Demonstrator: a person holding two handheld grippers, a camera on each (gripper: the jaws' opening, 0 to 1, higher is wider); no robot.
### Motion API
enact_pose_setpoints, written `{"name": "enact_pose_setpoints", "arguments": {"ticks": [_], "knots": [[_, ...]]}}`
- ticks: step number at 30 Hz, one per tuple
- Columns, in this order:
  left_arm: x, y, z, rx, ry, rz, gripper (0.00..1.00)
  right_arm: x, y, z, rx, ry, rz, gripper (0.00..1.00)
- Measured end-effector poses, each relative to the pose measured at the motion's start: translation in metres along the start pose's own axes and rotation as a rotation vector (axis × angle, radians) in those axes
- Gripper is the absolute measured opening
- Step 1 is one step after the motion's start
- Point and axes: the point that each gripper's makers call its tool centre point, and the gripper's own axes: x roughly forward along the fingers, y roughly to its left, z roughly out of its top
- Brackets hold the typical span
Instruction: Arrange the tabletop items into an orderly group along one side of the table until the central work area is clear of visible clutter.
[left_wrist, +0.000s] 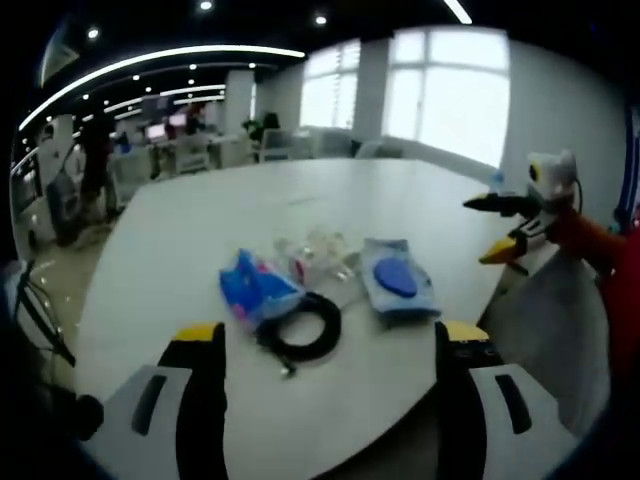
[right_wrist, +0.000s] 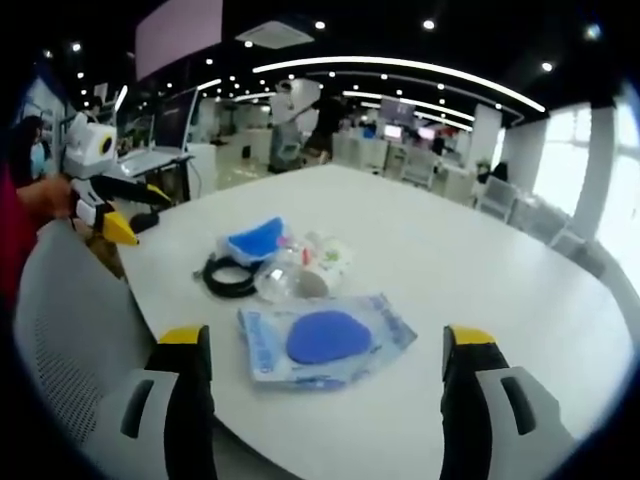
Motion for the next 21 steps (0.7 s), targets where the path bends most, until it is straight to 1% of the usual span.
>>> {"name": "enact_pose_setpoints", "arguments": {"ticks": [3,6,9,12,17,21], "knots": [[-0.002,-0.002,0.004,0.002,0.007,0.002,0.82,-0.002,-0.002,0.005,0.011,-0.010,0.010,0.95],[-0.002,-0.009,0.009,-0.006,-0.004,-0.010,0.82,-0.004,-0.006,0.008,0.000,-0.013,0.006,0.95],[-0.001,-0.017,0.012,0.008,0.004,-0.013,0.81,-0.008,-0.014,0.016,-0.009,-0.027,0.003,0.95],[0.001,-0.029,0.016,0.017,0.007,-0.020,0.81,-0.009,-0.025,0.022,-0.020,-0.038,-0.003,0.94],[0.009,-0.049,0.026,0.027,-0.003,-0.041,0.80,-0.006,-0.039,0.023,-0.041,-0.031,0.000,0.94],[0.017,-0.061,0.027,0.029,0.004,-0.052,0.79,-0.003,-0.047,0.021,-0.063,-0.019,0.010,0.93]]}}
